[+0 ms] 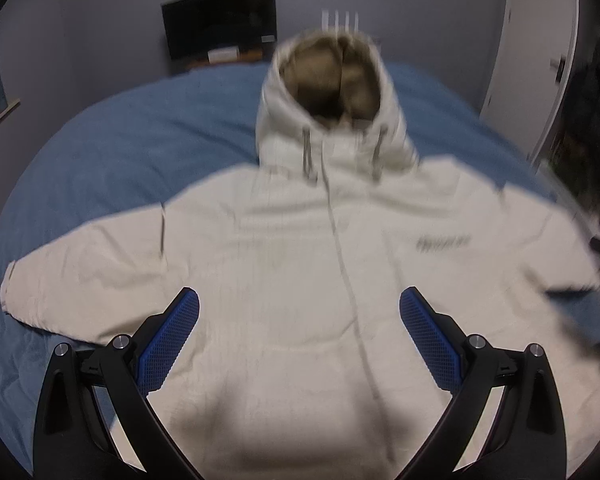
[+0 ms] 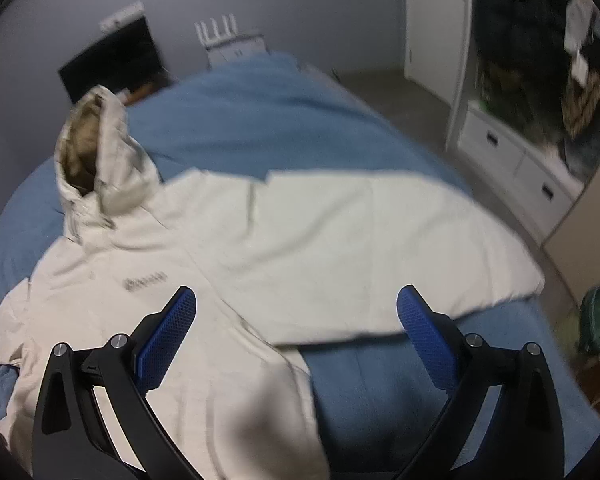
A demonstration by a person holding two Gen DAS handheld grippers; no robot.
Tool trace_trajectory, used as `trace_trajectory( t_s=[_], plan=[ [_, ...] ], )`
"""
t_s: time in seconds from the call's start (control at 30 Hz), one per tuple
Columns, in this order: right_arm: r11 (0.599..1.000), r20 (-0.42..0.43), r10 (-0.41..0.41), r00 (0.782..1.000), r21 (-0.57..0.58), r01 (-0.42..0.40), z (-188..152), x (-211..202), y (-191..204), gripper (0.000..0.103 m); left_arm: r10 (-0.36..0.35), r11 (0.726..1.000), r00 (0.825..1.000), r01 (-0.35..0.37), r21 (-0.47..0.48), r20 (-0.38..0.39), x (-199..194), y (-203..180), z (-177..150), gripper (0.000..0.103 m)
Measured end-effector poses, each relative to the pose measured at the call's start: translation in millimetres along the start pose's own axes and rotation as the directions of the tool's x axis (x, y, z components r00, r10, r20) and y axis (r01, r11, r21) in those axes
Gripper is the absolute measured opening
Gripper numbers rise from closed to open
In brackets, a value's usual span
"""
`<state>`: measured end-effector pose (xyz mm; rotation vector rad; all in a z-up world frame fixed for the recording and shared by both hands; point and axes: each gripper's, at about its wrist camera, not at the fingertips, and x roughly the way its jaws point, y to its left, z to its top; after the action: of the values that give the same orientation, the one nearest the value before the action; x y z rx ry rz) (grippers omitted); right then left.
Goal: Fold large clothes
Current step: 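Grasp a jacket sleeve with the right tool and fold it across the body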
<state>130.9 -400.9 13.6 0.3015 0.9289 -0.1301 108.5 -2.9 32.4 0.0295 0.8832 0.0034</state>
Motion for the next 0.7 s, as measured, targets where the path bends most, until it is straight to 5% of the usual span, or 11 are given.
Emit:
trace_trajectory(
  t_s=[0.23, 0.53, 0.7],
  plan=[
    [0.972, -0.163, 0.113, 0.98, 0.223, -0.075, -17.4, 44.9, -37.5, 0.096, -0.007, 1.0, 0.999, 0.008, 0.025, -0.041, 31.6, 0.1, -21.1, 0.097],
    [0.946, -0.298, 0.054, 0.953, 0.321, 0.047, -17.8, 96.1, -68.7, 0.096, -0.019, 0.998, 0.998, 0.022, 0.056, -0.059, 45.1, -8.3, -22.0, 0.097],
    [0.919, -0.256, -0.025, 0.966, 0.373, 0.123, -2.7, 104.5, -98.1, 0.095, -0.032, 0.999, 0.997, 0.033, 0.025, -0.066, 46.5, -3.1, -22.0, 0.097]
  ],
)
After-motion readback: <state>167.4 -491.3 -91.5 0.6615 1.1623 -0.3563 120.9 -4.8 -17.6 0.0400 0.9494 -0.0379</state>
